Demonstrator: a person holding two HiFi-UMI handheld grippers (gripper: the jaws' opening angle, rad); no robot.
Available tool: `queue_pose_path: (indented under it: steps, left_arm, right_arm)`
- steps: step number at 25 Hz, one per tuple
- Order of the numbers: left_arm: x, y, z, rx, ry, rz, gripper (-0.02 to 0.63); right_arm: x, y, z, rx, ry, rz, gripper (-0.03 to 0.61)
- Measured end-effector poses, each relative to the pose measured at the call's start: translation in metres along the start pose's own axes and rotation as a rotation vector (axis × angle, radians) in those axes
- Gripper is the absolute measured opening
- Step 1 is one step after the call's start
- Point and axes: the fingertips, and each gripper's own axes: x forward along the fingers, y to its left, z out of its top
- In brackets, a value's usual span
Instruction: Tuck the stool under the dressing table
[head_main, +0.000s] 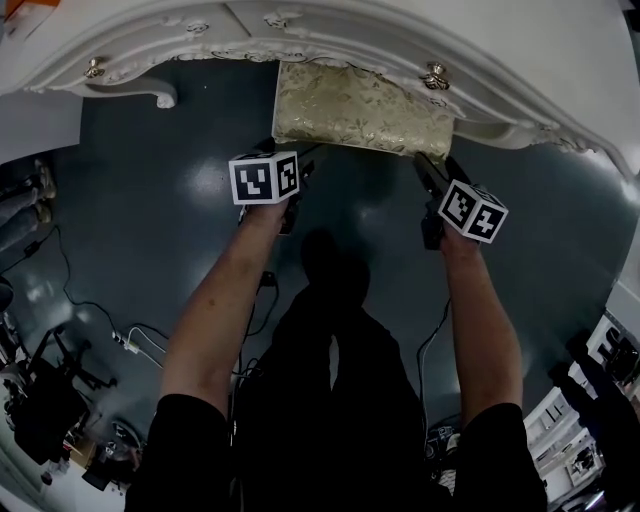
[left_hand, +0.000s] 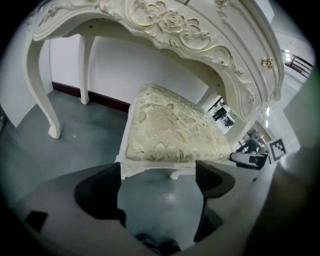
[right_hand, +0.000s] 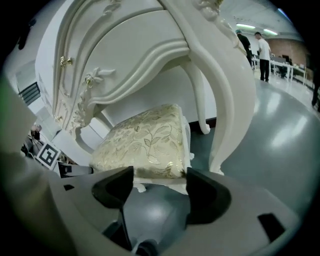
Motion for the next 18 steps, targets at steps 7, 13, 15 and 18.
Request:
queue_pose_path:
  steps: [7, 13, 15, 18]
  left_arm:
    - [0.003, 0.008, 0.002, -0.018, 0.015, 0.046, 0.422]
    - [0.014, 0.014, 0.023, 0.006, -0.011, 0.064, 0.422]
    - [0.018, 0.017, 0.037, 0.016, -0.031, 0.069, 0.422]
    - [0.026, 0.020, 0.058, 0.031, -0.062, 0.066, 0.422]
  right_arm:
    - [-0.002, -0.010, -0.002, -0.084, 0.048, -0.012, 0.250]
    - [0.009, -0.008, 0.010, -0.101, 0.036, -0.014, 0.250]
    - [0.016, -0.006, 0.018, -0.103, 0.018, -0.013, 0.250]
    - [0.027, -0.005, 0.034, -0.113, -0.019, -0.032, 0.250]
